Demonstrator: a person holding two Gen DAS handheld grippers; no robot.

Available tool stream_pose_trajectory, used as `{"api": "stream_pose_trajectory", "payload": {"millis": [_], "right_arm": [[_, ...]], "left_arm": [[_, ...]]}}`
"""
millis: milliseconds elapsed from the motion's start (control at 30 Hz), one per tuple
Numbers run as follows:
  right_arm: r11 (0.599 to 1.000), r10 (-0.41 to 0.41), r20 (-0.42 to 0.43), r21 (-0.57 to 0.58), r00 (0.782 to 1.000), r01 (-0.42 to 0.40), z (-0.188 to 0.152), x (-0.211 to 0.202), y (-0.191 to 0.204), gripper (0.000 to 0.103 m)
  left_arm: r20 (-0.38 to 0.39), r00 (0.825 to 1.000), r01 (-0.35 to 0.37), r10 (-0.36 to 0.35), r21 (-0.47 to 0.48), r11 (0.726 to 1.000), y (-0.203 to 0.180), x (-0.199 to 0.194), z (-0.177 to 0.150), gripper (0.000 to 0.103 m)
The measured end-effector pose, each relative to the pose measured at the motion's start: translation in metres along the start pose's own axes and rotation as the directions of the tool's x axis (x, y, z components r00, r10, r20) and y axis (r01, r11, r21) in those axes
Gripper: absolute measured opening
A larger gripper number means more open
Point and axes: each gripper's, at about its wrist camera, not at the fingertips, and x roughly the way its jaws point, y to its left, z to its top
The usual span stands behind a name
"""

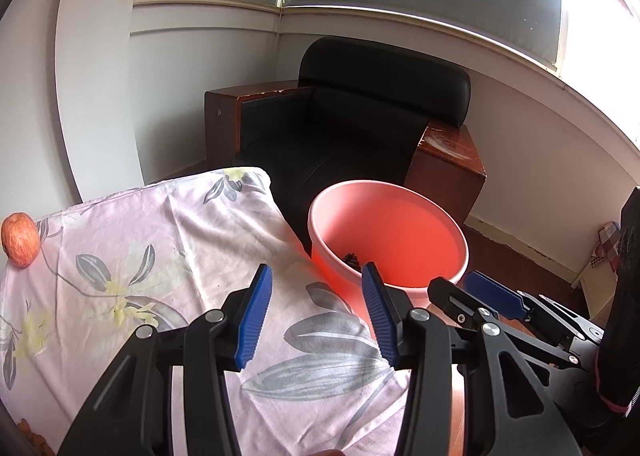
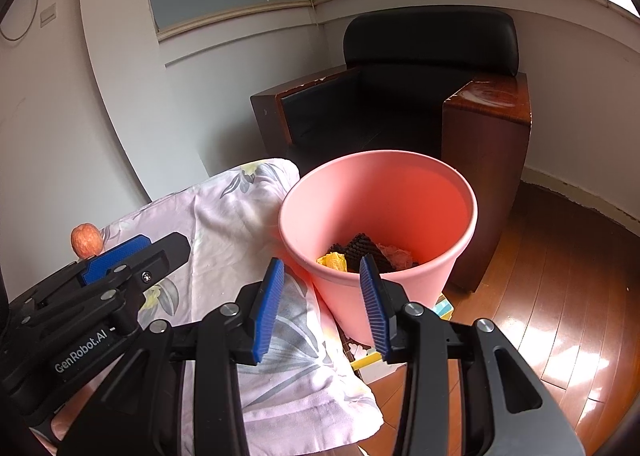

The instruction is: Collect trash

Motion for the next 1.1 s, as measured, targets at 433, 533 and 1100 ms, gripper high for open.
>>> {"api": "stream_pose_trajectory", "payload": {"millis": [433, 533, 1100], "right_arm": [[1.000, 0.004, -0.003, 0.004, 1.000, -0.004, -0.0017, 0.0011, 0.0004, 0.041], [1.000, 0.005, -0.004, 0.006, 1.000, -0.005, -0.0016, 0.0020, 0.0009, 0.041], [1.000, 0.011, -0.012, 0.016, 1.000, -0.010, -0.0010, 0.0037, -0.0008, 0.041]], "left_arm": [[-0.003, 1.000, 0.003, -0.003, -0.004, 1.000, -0.0003, -0.0007, -0.0008, 0.047], [-0.003, 1.000, 0.002, -0.002, -0.003, 1.000, -0.0004, -0.0010, -0.0014, 0.046], [-0.020, 1.000, 0.004, -0.004, 0.002, 1.000, -0.0043, 0.0063, -0.0020, 0.046]]}}
